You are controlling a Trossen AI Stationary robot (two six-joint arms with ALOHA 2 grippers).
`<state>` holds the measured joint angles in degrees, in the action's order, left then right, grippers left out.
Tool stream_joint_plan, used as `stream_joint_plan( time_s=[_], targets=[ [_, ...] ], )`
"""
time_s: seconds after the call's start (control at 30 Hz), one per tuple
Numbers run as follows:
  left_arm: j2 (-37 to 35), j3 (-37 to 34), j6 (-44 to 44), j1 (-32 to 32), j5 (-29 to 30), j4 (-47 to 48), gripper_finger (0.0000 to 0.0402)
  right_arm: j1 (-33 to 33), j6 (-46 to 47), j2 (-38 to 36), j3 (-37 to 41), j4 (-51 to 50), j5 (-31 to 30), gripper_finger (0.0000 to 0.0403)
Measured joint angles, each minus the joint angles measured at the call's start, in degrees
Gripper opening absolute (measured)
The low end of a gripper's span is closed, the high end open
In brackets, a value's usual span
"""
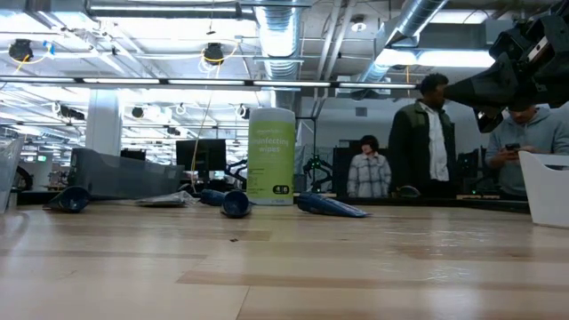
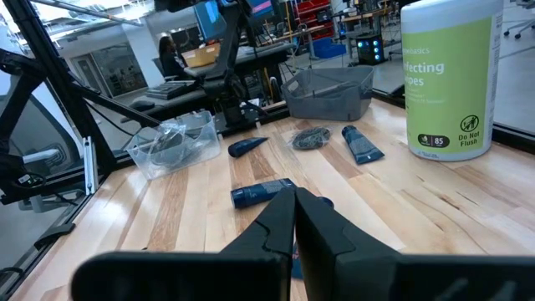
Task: Pick & Place Travel size toiletries
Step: Put the black hairbrush into the transparent bin
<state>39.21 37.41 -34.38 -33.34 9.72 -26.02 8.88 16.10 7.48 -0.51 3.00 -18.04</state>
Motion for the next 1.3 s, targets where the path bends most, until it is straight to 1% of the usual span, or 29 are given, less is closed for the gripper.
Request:
stream_joint_plan(
  time_s=[0.13, 0.17, 0.23, 0.3, 0.37, 0.43, 0.57, 0.67, 0.73, 0.8, 0.87, 0.97, 1.0, 1.07, 1.17, 1.3],
  targets=[
    [3.2, 0.0, 13.5, 0.6, 0.8, -16.6, 0.015, 0.0, 0.0, 0.0, 0.0, 0.0, 0.0, 0.0005],
    [4.2, 0.0, 15.2, 0.6, 0.8, -19.8, 0.015, 0.0, 0.0, 0.0, 0.0, 0.0, 0.0, 0.0005],
    [5.7, 0.9, 15.7, 1.0, 0.9, -21.1, 0.015, 0.0, 0.0, 0.0, 0.0, 0.0, 0.0, 0.0005],
    [7.3, 2.4, 16.2, 2.2, 0.9, -19.2, 0.015, 0.0, 0.0, 0.0, 0.0, 0.0, 0.0, 0.0005],
    [9.0, 4.4, 16.4, 3.5, 0.9, -14.2, 0.015, 0.0, 0.0, 0.0, 0.0, 0.0, 0.0, 0.0005],
    [10.2, 6.8, 16.3, 4.7, 1.0, -6.7, 0.015, 0.0, 0.0, 0.0, 0.0, 0.0, 0.0, 0.0005],
    [13.0, 13.2, 17.5, 7.8, 5.7, 10.3, 0.015, 0.0, 0.0, 0.0, 0.0, 0.0, 0.0, 0.0005],
    [15.3, 17.2, 18.2, 9.7, 14.4, 23.9, 0.015, 0.0, 0.0, 0.0, 0.0, 0.0, 0.0, 0.0005],
    [16.6, 19.2, 20.2, 11.3, 20.5, 31.7, 0.015, 0.0, 0.0, 0.0, 0.0, 0.0, 0.0, 0.0005],
    [17.7, 19.6, 20.7, 13.1, 27.4, 38.4, 0.015, 0.0, 0.0, 0.0, 0.0, 0.0, 0.0, 0.0005],
    [19.2, 19.6, 18.9, 16.3, 31.8, 44.3, 0.0151, 0.0, 0.0, 0.0, 0.0, 0.0, 0.0, 0.0005],
    [22.0, 19.6, 11.5, 23.0, 31.4, 53.9, 0.0159, 0.0, 0.0, 0.0, 0.0, 0.0, 0.0, 0.0005],
    [23.2, 19.6, 9.1, 25.2, 30.4, 56.7, 0.0164, 0.0, 0.0, 0.0, 0.0, 0.0, 0.0, 0.0005],
    [26.1, 19.6, 6.9, 29.8, 27.6, 60.7, 0.0181, 0.0, 0.0, 0.0, 0.0, 0.0, 0.0, 0.0005],
    [30.2, 19.6, 6.7, 34.9, 24.3, 63.4, 0.0215, 0.0, 0.0, 0.0, 0.0, 0.0, 0.0, 0.0005],
    [34.9, 19.6, 6.0, 39.9, 23.2, 63.7, 0.0265, 0.0, 0.0, 0.0, 0.0, 0.0, 0.0, 0.0005]
  ],
)
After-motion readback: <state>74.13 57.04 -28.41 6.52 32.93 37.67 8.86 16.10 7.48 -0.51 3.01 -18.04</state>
